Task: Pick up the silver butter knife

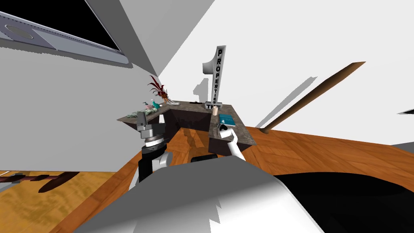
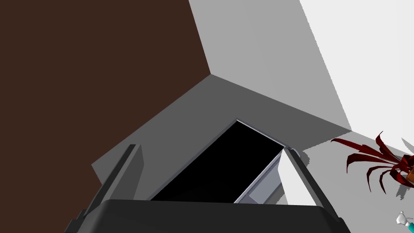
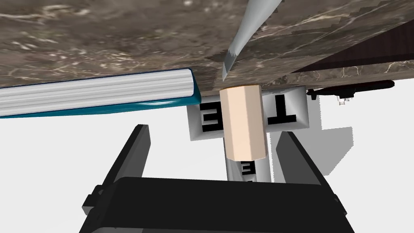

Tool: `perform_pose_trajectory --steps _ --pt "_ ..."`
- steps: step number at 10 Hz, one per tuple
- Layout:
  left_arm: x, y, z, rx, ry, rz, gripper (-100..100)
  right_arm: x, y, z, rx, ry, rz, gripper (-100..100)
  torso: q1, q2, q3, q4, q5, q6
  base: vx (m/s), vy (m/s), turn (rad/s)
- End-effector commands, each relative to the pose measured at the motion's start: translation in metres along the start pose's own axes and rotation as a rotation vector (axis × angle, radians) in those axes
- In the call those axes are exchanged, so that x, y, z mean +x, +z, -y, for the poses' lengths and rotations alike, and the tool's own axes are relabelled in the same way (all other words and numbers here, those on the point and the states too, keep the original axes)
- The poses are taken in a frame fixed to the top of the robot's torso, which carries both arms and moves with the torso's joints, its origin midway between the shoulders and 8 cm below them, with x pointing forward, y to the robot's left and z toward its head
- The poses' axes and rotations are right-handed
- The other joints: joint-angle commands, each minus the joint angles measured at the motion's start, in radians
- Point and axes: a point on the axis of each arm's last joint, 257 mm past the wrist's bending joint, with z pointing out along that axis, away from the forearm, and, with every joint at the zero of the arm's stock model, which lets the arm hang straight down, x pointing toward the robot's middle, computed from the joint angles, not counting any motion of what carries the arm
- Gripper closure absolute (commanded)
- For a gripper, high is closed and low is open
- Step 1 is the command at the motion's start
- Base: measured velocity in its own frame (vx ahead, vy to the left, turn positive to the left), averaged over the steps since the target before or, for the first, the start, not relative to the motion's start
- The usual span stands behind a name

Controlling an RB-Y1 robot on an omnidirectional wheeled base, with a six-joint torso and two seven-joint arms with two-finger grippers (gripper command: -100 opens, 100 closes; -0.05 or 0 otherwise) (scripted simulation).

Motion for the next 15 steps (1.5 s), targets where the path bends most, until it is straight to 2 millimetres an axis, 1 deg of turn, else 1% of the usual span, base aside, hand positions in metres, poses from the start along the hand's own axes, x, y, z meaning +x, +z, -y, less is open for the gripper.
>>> perform_pose_trajectory --steps 1,2,3,5,8,9,10,11,13,14,15 --pt "0.000 0.000 0.000 0.000 0.000 0.000 0 0.012 0.003 0.002 0.024 -0.042 -0.049 -100 0.000 0.000 0.000 0.000 0.000 0.000 0.014 0.017 -0.021" --pt "0.000 0.000 0.000 0.000 0.000 0.000 0 0.020 0.005 0.003 0.038 -0.066 -0.080 -100 0.000 0.000 0.000 0.000 0.000 0.000 0.015 0.021 -0.015" --pt "0.000 0.000 0.000 0.000 0.000 0.000 0 0.021 0.005 0.004 0.042 -0.066 -0.087 -100 0.001 0.000 0.000 0.000 0.000 0.000 0.010 0.017 -0.003" --pt "0.000 0.000 0.000 0.000 0.000 0.000 0 0.034 0.007 0.003 0.062 -0.106 -0.141 -100 0.000 0.000 0.000 0.000 0.000 0.000 0.007 0.012 -0.013" --pt "0.000 0.000 0.000 0.000 0.000 0.000 0 0.053 0.007 -0.002 0.076 -0.145 -0.212 -100 0.000 0.000 0.000 0.000 0.000 0.000 0.010 0.014 -0.011" --pt "0.000 0.000 0.000 0.000 0.000 0.000 0 0.048 0.006 -0.002 0.073 -0.135 -0.193 -100 0.000 0.000 0.000 0.000 0.000 0.000 0.005 0.006 -0.002" --pt "0.000 0.000 0.000 0.000 0.000 0.000 0 0.050 0.006 -0.002 0.074 -0.138 -0.198 0 -0.001 0.000 0.000 0.000 0.000 0.000 0.000 0.000 0.000" --pt "0.000 0.000 0.000 0.000 0.000 0.000 0 0.055 0.011 0.001 0.077 -0.135 -0.197 -100 -0.001 0.001 0.000 0.000 0.000 0.000 0.032 -0.005 0.026" --pt "0.000 0.000 0.000 0.000 0.000 0.000 0 0.061 0.017 0.004 0.080 -0.133 -0.197 -100 -0.002 -0.002 -0.001 0.000 0.000 0.000 0.050 -0.018 0.027" --pt "0.000 0.000 0.000 0.000 0.000 0.000 0 0.060 0.014 0.004 0.080 -0.135 -0.199 -100 -0.002 -0.002 -0.001 -0.001 0.000 0.000 0.000 0.000 0.000" --pt "0.000 0.000 0.000 0.000 0.000 0.000 0 0.060 0.015 0.004 0.079 -0.134 -0.197 100 -0.001 0.000 0.000 0.000 0.000 0.000 0.000 0.000 0.000"
